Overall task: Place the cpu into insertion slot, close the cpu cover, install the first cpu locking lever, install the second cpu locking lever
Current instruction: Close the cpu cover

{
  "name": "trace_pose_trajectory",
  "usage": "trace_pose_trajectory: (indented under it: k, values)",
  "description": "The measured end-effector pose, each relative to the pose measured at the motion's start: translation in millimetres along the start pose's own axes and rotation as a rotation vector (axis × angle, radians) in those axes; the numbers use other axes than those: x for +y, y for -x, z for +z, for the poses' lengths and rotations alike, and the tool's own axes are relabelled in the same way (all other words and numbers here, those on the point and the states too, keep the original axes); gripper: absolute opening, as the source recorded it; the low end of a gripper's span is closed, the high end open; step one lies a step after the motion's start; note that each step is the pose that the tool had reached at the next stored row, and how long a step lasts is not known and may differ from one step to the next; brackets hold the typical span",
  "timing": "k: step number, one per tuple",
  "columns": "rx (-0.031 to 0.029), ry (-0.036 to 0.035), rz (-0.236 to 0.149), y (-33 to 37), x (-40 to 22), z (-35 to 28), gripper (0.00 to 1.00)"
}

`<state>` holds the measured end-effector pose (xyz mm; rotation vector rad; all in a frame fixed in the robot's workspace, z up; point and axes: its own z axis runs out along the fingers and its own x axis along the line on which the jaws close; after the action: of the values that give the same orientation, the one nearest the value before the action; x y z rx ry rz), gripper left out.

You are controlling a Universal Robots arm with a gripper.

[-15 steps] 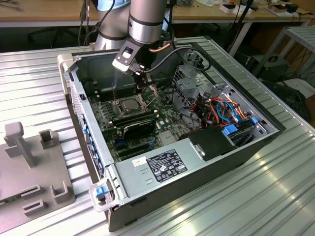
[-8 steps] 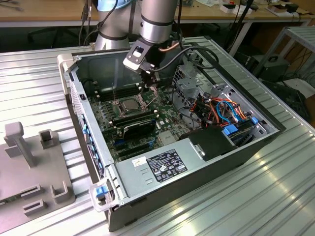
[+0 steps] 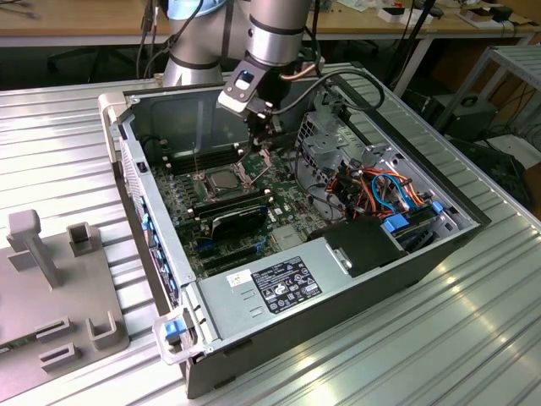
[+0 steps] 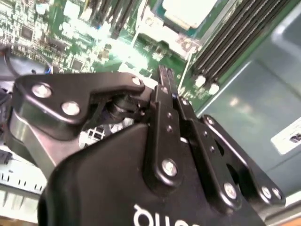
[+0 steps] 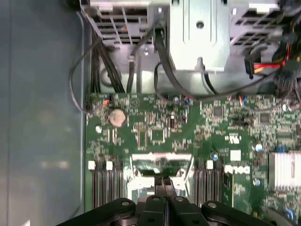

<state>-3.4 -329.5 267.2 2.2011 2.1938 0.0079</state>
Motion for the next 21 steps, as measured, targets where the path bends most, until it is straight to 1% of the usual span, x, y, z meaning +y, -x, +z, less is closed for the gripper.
trace_pose_trajectory:
  k: [1,3,5,6,7,8,9,10,11,13,14,16,17,19,20,21]
  values:
    - [-0.0002,-0.0008,0.0,0.0,7.0,0.2,0.11]
    - [0.0001,-0.0036,0.0,-0.2,23.8,0.7,0.11]
    - [0.0,-0.0045,0.0,-0.2,31.3,1.1,0.11]
    - [-0.0002,-0.0054,0.0,-0.3,33.1,2.3,0.11]
    - [-0.0002,-0.0065,0.0,-0.4,34.7,3.7,0.11]
    - [-0.0002,-0.0082,0.0,-0.6,39.3,6.3,0.11]
    - [-0.0001,-0.0091,0.0,-0.7,41.7,7.8,0.11]
    - [-0.0002,-0.0108,0.0,-0.7,42.7,10.3,0.11]
    - [-0.0002,-0.0124,0.0,-0.9,42.5,14.4,0.11]
    - [-0.0001,-0.013,0.0,-1.3,41.5,16.8,0.11]
    - [-0.0001,-0.0134,0.0,-1.6,38.5,18.4,0.11]
    - [0.0,-0.0136,0.0,-1.9,29.8,19.8,0.11]
    - [0.0002,-0.0136,0.0,-2.1,24.3,20.4,0.11]
    - [0.0002,-0.0139,0.0,-2.6,17.0,21.0,0.11]
    - [0.0002,-0.014,0.0,-2.8,14.4,21.3,0.11]
    - [0.0002,-0.0141,0.0,-3.6,9.3,21.7,0.11]
